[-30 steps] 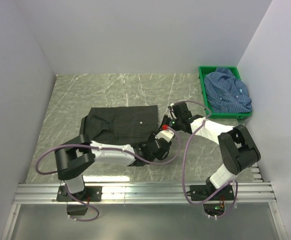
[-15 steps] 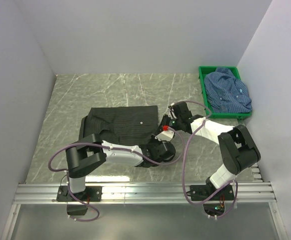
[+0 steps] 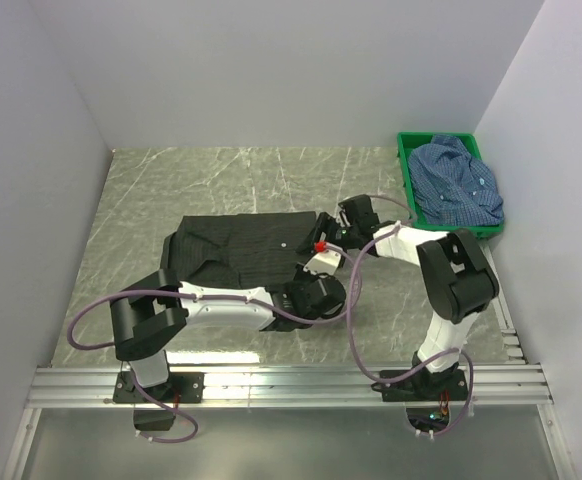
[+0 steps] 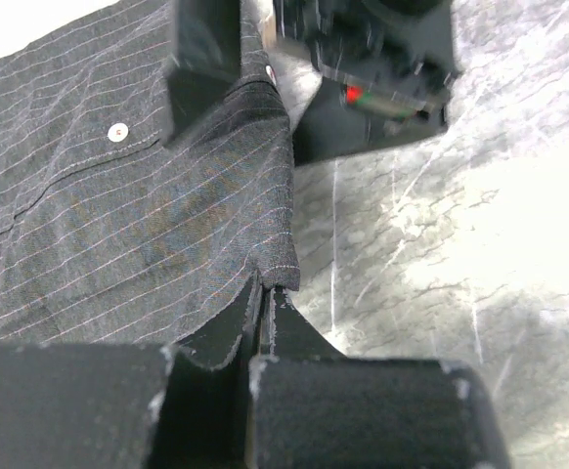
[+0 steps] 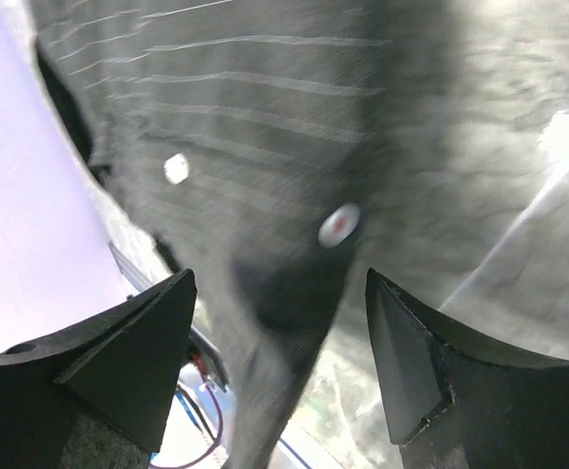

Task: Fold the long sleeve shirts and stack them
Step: Fold the shirt

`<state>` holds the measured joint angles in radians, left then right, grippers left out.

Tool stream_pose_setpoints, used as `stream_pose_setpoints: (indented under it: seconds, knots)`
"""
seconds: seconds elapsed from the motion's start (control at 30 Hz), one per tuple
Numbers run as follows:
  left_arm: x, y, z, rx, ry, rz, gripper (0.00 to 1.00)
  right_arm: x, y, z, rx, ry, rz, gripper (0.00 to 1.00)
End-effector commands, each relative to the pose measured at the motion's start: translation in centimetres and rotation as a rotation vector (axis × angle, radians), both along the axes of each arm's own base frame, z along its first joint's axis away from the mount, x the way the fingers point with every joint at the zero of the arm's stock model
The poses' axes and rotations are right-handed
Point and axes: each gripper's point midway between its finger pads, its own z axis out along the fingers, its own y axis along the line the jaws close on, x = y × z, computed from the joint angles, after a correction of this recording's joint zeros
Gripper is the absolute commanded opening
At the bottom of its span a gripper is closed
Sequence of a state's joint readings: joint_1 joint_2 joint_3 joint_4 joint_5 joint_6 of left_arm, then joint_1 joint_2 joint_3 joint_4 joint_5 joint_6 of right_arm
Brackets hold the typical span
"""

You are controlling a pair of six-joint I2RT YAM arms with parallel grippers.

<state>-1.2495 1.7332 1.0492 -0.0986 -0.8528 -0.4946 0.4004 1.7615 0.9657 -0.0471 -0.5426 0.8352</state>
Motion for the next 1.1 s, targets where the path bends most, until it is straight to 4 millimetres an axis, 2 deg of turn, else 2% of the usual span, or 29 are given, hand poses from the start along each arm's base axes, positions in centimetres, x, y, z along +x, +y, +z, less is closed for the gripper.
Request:
stream_pose_setpoints:
  seconds: [0.0,0.03,0.27,0.37,0.47,0.5,0.57,0.6,0.67,0.7,0.73,0.77,0.8,0.83,0.87,0.9,0.93,0.97,1.0,1.03,1.07]
  knots:
    - [0.0,-0.5,1.9,-0.1,0.018,0.004,0.01,1.5,0.7,-0.1,0.041,-0.032,-0.015,0.78]
    - [0.0,-0.6,1.9,-0.106,0.022,0.004,0.01,1.2,0.6,-0.9,0.042,-0.018,-0.012,0.78]
    - [0.1,-1.3,1.2,-0.112,0.051,-0.007,0.01,1.1,1.5,-1.2,0.096,-0.039,0.032,0.79]
    - [0.4,-2.0,1.7,-0.125,0.054,-0.01,0.01,1.0,1.6,-1.3,0.1,-0.043,0.042,0.74]
    - [0.2,-3.1,2.1,-0.169,0.091,-0.043,0.03,1.0,1.7,-1.6,0.101,-0.045,0.05,0.62]
    - [0.0,-3.5,2.3,-0.186,0.101,-0.057,0.05,0.9,1.6,-1.7,0.101,-0.046,0.052,0.51]
    - [-0.3,-3.9,2.7,-0.215,0.126,-0.071,0.08,0.8,1.4,-2.0,0.087,-0.053,0.06,0.38]
    - [-0.3,-3.9,2.8,-0.225,0.137,-0.072,0.12,0.6,1.2,-2.4,0.065,-0.046,0.058,0.24]
    - [-0.4,-4.0,3.6,-0.27,0.178,-0.079,0.16,0.7,0.8,-2.5,0.031,-0.068,0.074,0.11]
    - [-0.5,-3.8,3.7,-0.278,0.201,-0.087,0.27,0.6,0.1,-3.0,-0.005,-0.052,0.066,0.01]
    - [-0.5,-3.8,4.6,-0.329,0.233,-0.097,0.33,0.9,-0.1,-2.8,-0.029,-0.077,0.088,0.0]
    - [-0.5,-3.5,5.0,-0.35,0.247,-0.095,0.47,1.0,-0.6,-2.9,-0.054,-0.082,0.091,0.0]
    - [-0.5,-3.1,5.3,-0.358,0.265,-0.089,0.54,0.5,-1.4,-3.3,-0.09,-0.05,0.098,0.0]
    - [-0.5,-2.8,5.8,-0.383,0.281,-0.079,0.6,1.4,-2.3,-2.7,-0.127,-0.078,0.079,0.0]
    - [-0.2,-2.0,7.0,-0.415,0.289,-0.066,0.69,1.5,-3.0,-2.8,-0.162,-0.098,0.101,0.0]
    - [-0.3,-1.2,7.1,-0.414,0.311,-0.053,0.7,1.0,-3.8,-2.6,-0.195,-0.08,0.109,0.0]
    - [-0.2,-0.5,7.5,-0.432,0.328,-0.034,0.71,2.0,-4.9,-2.3,-0.239,-0.099,0.088,0.0]
    - [0.8,0.9,8.5,-0.464,0.326,0.001,0.72,2.2,-5.6,-2.1,-0.272,-0.118,0.105,0.0]
    - [0.9,1.6,8.7,-0.479,0.349,0.009,0.72,2.2,-6.3,-1.5,-0.302,-0.112,0.105,0.0]
    - [1.1,3.0,8.1,-0.471,0.377,0.048,0.72,2.4,-6.7,-1.2,-0.322,-0.118,0.108,0.0]
    - [2.4,4.9,8.4,-0.49,0.377,0.101,0.72,2.9,-7.4,-1.0,-0.363,-0.136,0.106,0.0]
